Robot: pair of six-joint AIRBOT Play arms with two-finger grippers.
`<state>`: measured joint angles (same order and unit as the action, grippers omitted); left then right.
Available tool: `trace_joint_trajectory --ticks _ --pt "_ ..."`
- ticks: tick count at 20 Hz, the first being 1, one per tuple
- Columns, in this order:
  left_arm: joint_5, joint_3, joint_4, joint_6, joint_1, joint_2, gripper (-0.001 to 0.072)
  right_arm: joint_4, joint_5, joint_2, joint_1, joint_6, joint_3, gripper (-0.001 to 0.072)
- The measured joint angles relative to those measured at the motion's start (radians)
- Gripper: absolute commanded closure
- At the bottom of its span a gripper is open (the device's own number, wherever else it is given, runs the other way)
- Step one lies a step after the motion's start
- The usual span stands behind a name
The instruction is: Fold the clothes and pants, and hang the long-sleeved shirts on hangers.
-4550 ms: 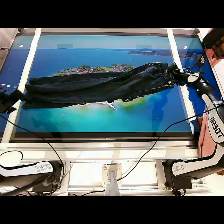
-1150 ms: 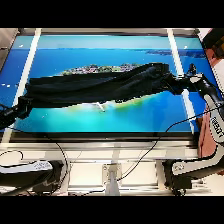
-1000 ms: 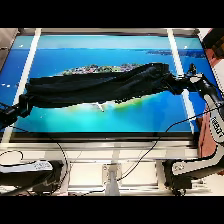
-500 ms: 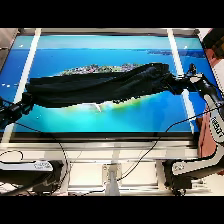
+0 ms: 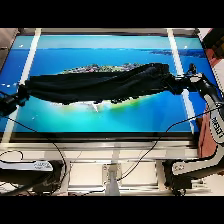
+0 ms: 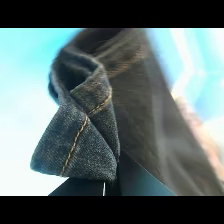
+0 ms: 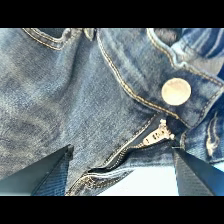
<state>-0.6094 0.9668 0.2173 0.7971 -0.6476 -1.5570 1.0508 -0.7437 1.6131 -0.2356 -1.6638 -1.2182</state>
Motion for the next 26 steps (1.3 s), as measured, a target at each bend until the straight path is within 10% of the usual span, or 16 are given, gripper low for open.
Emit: trace_joint_trajectory --ticks 12,18,22,26 --pt "-0.209 0.328 0.697 0.151 0.205 0.19 0.0676 0.09 -0.146 -0.046 -0.001 0.003 0.0 0.0041" --pt "-0.186 0.345 0.845 0.217 0.279 0.217 0.0675 -0.014 -0.264 -0.05 0.013 0.082 -0.002 0.0521" --pt "-0.089 0.35 0.83 0.163 0.343 0.247 0.0675 -0.196 -0.263 -0.05 0.078 0.185 -0.033 0.0677" --pt "0.011 0.352 0.805 0.124 0.418 0.267 0.0674 -0.321 -0.102 -0.048 0.243 0.265 -0.119 0.0682"
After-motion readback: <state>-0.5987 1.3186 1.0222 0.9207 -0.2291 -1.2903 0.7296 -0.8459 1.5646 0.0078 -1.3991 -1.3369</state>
